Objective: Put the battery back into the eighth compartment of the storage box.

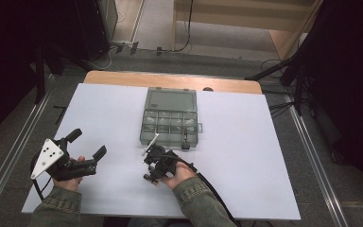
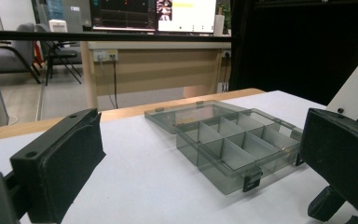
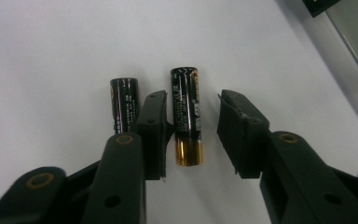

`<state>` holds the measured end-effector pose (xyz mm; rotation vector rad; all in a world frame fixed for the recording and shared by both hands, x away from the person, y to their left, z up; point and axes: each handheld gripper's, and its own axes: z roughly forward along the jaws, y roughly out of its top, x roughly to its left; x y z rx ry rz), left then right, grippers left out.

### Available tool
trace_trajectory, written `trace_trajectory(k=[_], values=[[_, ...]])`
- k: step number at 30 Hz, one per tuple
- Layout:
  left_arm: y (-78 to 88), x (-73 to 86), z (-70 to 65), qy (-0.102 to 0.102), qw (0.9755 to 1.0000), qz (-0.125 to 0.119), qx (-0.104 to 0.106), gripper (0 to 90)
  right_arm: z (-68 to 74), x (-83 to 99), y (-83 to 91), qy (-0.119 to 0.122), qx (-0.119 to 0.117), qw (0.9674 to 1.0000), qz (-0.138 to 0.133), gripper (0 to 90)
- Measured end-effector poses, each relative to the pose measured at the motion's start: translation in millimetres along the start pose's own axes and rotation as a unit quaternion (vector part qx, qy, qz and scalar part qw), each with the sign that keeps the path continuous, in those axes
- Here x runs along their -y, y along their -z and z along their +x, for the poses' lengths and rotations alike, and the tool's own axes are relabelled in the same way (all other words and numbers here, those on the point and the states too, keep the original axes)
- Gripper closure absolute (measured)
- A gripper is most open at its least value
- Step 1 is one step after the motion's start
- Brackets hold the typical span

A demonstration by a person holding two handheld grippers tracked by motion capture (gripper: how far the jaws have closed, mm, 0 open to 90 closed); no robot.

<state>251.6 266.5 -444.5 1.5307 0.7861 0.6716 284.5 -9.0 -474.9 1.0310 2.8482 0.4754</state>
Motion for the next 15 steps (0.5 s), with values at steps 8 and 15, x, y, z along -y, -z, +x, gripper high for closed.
trace_trajectory(k=[8, 15], values=[[0.3, -0.1, -0.6, 0.0, 1.0, -0.002, -0.001, 0.0, 2.2, -0.9, -2.0, 0.006, 0.0, 0.9999, 0.009, 76.3], [0.2, -0.2, -0.6, -0.001, 1.0, -0.003, 0.0, 0.0, 0.8, -1.4, -1.0, -0.001, -0.005, 0.9999, 0.016, 77.7]])
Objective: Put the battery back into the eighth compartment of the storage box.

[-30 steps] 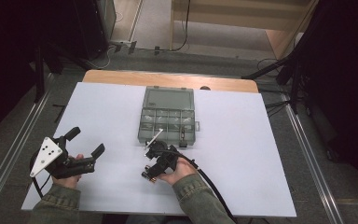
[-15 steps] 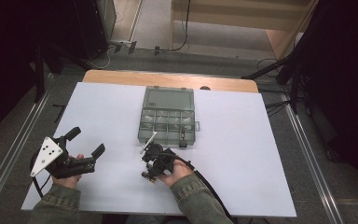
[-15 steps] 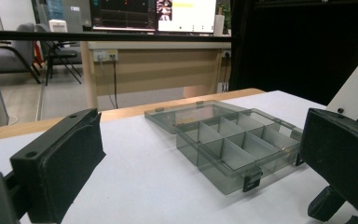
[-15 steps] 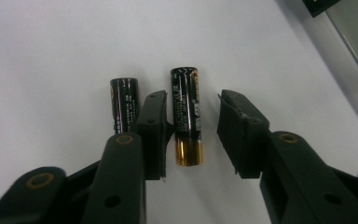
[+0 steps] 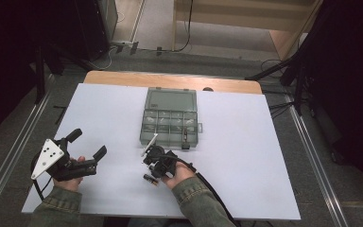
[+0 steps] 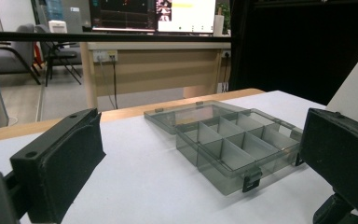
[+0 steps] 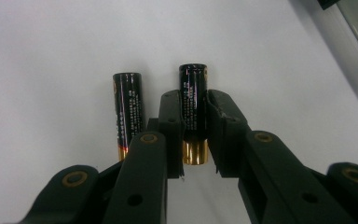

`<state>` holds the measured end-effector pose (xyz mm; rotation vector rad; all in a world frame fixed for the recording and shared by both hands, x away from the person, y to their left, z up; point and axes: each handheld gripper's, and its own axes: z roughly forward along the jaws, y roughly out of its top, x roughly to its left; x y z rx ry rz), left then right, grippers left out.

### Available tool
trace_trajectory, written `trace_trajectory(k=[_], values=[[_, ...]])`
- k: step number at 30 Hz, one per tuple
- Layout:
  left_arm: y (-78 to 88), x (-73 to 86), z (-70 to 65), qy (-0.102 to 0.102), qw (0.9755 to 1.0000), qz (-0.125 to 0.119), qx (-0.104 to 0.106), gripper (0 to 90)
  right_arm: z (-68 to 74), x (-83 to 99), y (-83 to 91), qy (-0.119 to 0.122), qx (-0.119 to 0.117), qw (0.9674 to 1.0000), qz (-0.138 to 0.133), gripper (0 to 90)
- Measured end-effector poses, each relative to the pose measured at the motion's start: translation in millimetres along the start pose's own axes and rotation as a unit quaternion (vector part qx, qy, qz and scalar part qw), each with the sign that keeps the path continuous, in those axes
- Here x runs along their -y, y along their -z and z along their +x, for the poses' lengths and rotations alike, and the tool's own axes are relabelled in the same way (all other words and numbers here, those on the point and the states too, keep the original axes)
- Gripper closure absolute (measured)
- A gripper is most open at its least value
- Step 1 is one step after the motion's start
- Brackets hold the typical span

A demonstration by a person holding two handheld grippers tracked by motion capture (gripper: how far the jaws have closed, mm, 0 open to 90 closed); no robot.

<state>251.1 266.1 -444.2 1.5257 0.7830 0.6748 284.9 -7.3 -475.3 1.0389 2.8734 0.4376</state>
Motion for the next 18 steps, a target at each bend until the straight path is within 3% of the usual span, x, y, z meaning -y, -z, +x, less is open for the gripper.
trace_trajectory(k=[5, 18], values=[[0.5, -0.1, 0.1, 0.0, 1.0, -0.001, -0.001, 0.0, -4.2, 1.1, 0.8, -0.017, -0.018, 0.9997, -0.001, 77.9], [0.1, 0.1, 0.1, 0.0, 1.0, -0.001, 0.0, 0.0, -17.2, 5.8, 16.2, -0.058, -0.042, 0.9961, -0.05, 77.9]])
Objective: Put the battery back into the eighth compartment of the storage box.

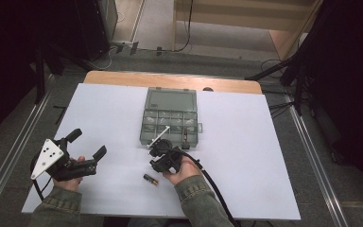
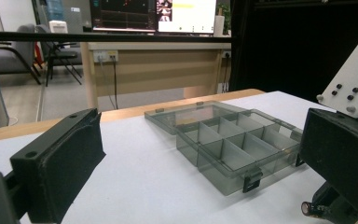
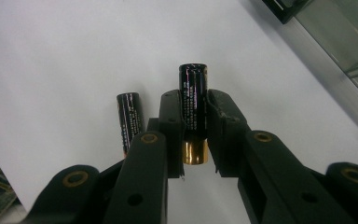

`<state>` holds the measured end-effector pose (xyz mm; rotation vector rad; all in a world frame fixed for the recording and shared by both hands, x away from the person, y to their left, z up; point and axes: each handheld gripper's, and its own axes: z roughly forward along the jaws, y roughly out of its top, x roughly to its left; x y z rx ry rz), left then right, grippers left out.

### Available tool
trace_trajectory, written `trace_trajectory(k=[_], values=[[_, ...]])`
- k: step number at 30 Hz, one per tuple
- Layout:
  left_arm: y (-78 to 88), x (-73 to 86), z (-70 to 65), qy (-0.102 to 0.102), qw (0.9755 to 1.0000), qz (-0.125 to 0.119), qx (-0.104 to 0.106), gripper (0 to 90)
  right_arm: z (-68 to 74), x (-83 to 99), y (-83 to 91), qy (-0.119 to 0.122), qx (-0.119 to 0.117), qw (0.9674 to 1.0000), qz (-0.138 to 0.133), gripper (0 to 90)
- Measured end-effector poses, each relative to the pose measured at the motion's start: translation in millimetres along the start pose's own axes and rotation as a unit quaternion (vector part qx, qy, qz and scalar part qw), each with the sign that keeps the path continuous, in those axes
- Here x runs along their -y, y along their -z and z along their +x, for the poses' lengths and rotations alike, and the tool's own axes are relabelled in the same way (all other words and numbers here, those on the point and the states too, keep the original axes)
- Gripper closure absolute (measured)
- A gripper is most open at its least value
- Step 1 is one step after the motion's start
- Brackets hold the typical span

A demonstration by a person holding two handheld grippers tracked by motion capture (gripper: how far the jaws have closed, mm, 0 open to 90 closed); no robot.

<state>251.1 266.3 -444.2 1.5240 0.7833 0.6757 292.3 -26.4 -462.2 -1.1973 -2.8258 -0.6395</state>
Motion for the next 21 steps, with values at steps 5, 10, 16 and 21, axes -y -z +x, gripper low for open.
trace_trajectory(k=[5, 10, 16, 21], values=[[0.0, 0.1, -0.4, 0.0, 1.0, 0.001, 0.0, 0.0, -3.0, 2.0, 4.0, -0.009, -0.005, 0.9999, -0.012, 77.9], [-0.1, 0.1, -0.2, 0.002, 1.0, 0.0, 0.0, 0.0, -6.9, 4.3, 7.4, -0.021, -0.011, 0.9994, -0.024, 77.9], [0.2, 0.1, 0.2, 0.002, 1.0, 0.0, -0.001, 0.0, -12.7, 6.7, 15.9, -0.033, -0.025, 0.9981, -0.045, 77.9], [-0.2, 0.2, 0.0, 0.002, 1.0, 0.001, -0.001, 0.0, -17.0, 8.6, 19.2, -0.038, -0.021, 0.9978, -0.051, 77.9]])
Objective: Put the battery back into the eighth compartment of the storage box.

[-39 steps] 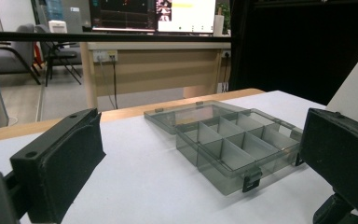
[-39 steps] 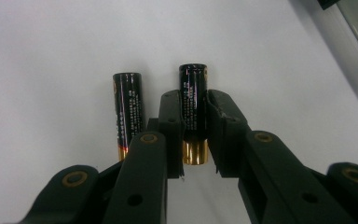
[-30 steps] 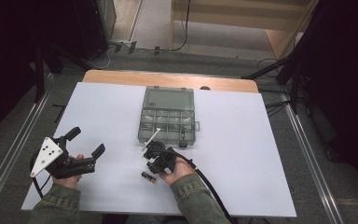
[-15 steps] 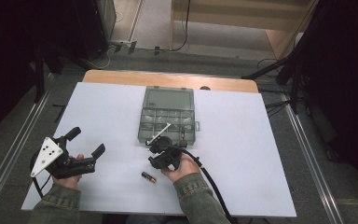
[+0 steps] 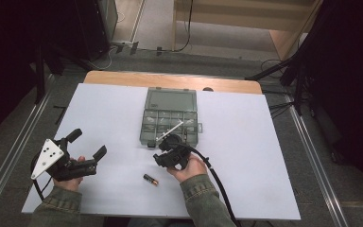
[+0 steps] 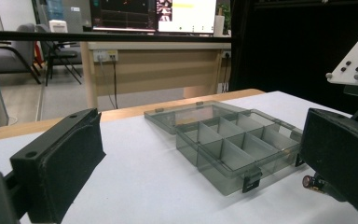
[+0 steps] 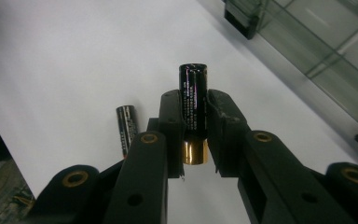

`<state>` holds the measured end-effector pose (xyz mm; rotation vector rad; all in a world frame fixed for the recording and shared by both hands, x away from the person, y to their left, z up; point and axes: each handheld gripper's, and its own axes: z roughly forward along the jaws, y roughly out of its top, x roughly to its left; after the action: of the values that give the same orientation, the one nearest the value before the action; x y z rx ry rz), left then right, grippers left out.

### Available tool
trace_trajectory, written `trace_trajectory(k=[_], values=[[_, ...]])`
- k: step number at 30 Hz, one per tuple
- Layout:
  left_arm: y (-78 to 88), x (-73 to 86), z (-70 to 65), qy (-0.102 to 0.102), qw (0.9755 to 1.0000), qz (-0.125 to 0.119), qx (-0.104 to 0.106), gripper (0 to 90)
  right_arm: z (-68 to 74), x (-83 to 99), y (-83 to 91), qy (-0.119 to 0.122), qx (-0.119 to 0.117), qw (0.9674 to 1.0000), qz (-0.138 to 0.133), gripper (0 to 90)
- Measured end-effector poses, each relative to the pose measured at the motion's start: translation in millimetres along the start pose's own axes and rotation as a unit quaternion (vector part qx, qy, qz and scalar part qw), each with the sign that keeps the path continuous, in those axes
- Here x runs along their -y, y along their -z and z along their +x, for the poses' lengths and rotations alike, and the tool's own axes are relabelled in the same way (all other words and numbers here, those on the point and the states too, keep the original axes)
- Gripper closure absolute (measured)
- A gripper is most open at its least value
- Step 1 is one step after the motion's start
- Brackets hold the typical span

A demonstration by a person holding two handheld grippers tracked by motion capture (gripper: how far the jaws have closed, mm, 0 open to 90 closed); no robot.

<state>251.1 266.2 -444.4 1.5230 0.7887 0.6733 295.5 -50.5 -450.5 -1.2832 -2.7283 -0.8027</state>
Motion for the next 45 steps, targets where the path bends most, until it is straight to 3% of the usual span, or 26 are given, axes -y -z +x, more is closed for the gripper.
trace_trajectory(k=[3, 15, 23, 31, 36, 38, 39, 40, 41, 43, 45], values=[[0.3, 0.0, 0.2, -0.001, 1.0, -0.001, 0.0, 0.0, -3.2, 0.9, 1.6, -0.004, 0.001, 1.0, 0.002, 77.9], [0.1, -0.1, 0.3, 0.0, 1.0, -0.002, 0.002, 0.0, -22.4, 1.9, 13.9, -0.033, -0.025, 0.9985, -0.036, 77.9], [0.3, -0.2, 0.5, -0.001, 1.0, -0.003, 0.002, 0.0, -38.2, 3.3, 22.5, -0.062, -0.04, 0.9954, -0.061, 77.9], [-0.3, -0.1, 0.0, -0.003, 1.0, 0.0, 0.003, 0.0, -58.7, 7.9, 25.7, -0.096, -0.034, 0.9922, -0.072, 77.9], [0.1, -0.1, 0.6, -0.001, 1.0, -0.002, 0.001, 0.0, -72.1, 11.2, 23.9, -0.123, -0.036, 0.9882, -0.084, 77.9], [0.1, -0.2, 0.5, -0.002, 1.0, -0.002, 0.001, 0.0, -75.5, 13.0, 25.0, -0.135, -0.036, 0.9858, -0.093, 77.9], [0.0, -0.2, 0.2, -0.003, 1.0, -0.003, 0.001, 0.0, -79.2, 15.3, 26.9, -0.146, -0.037, 0.9829, -0.106, 77.9], [0.0, -0.2, 0.1, -0.003, 1.0, -0.002, 0.002, 0.0, -79.2, 15.3, 26.9, -0.146, -0.037, 0.9829, -0.106, 77.9], [-0.1, -0.2, -0.1, -0.003, 1.0, -0.001, 0.002, 0.0, -80.8, 16.5, 27.8, -0.153, -0.042, 0.9809, -0.113, 77.9], [0.0, -0.2, -0.1, -0.003, 1.0, -0.002, 0.001, 0.0, -87.4, 21.0, 29.2, -0.174, -0.06, 0.9741, -0.132, 77.9], [0.0, -0.2, 0.1, -0.003, 1.0, -0.002, 0.001, 0.0, -92.2, 24.0, 30.1, -0.188, -0.06, 0.9705, -0.138, 77.9]])
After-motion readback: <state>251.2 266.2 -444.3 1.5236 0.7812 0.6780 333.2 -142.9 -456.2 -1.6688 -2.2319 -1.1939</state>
